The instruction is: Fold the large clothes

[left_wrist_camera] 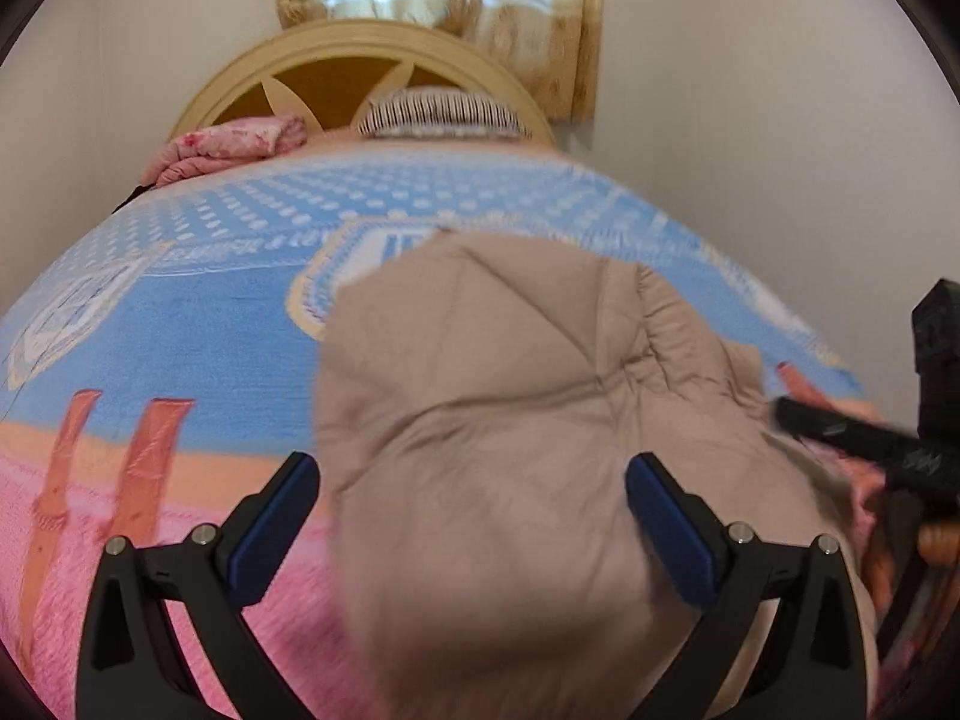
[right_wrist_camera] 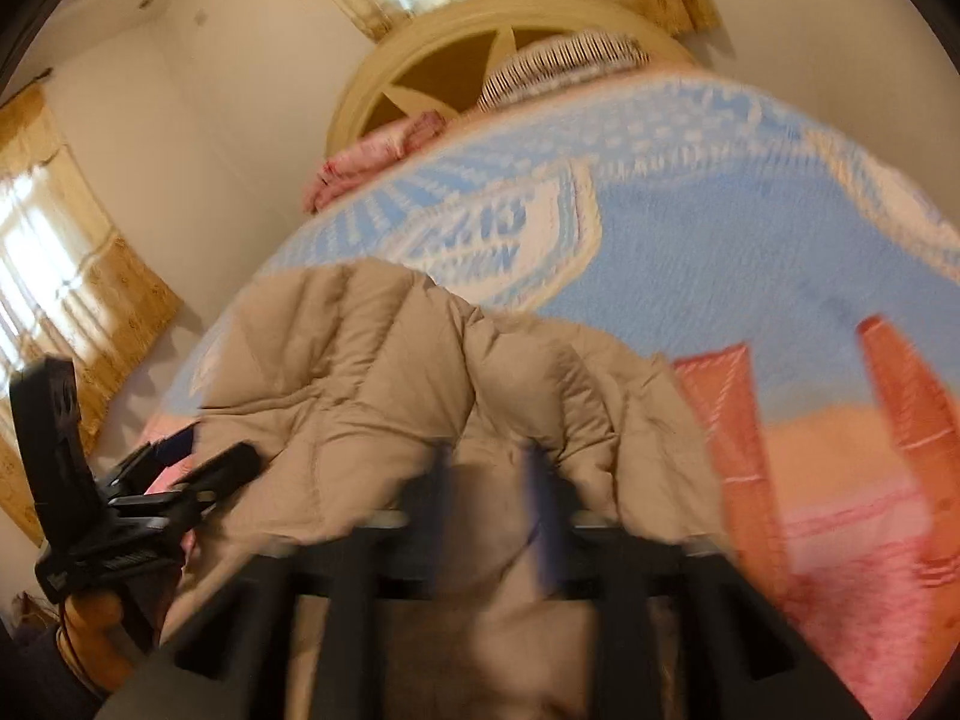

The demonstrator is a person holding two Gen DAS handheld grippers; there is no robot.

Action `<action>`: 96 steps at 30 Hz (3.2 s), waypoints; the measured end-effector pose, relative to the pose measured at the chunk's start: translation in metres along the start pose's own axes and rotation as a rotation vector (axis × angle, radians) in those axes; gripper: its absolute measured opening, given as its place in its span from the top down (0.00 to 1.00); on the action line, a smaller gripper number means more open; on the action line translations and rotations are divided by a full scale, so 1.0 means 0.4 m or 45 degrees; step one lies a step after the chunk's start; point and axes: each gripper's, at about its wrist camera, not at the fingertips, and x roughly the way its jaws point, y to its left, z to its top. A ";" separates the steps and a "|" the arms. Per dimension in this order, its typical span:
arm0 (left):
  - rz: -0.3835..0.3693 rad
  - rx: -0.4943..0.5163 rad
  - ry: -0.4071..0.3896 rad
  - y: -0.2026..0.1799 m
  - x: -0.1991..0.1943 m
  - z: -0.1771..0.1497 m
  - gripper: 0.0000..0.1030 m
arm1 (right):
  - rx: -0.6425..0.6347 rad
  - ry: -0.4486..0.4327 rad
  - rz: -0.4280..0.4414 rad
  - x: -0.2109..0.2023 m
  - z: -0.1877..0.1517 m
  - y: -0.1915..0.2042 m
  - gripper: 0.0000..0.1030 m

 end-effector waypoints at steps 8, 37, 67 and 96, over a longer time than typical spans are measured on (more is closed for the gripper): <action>-0.222 -0.184 0.082 0.107 -0.035 -0.078 0.00 | 0.078 0.098 -0.081 -0.021 0.011 -0.110 0.01; -0.421 -0.177 -0.045 0.051 -0.240 -0.054 0.51 | 0.240 0.149 0.523 -0.019 -0.096 0.079 0.78; 0.052 -0.333 -0.118 0.495 -0.432 -0.214 0.51 | 0.017 0.431 0.797 0.387 -0.144 0.677 0.79; 0.275 -0.376 -0.041 0.564 -0.364 -0.329 0.01 | -0.068 0.496 0.565 0.509 -0.220 0.702 0.72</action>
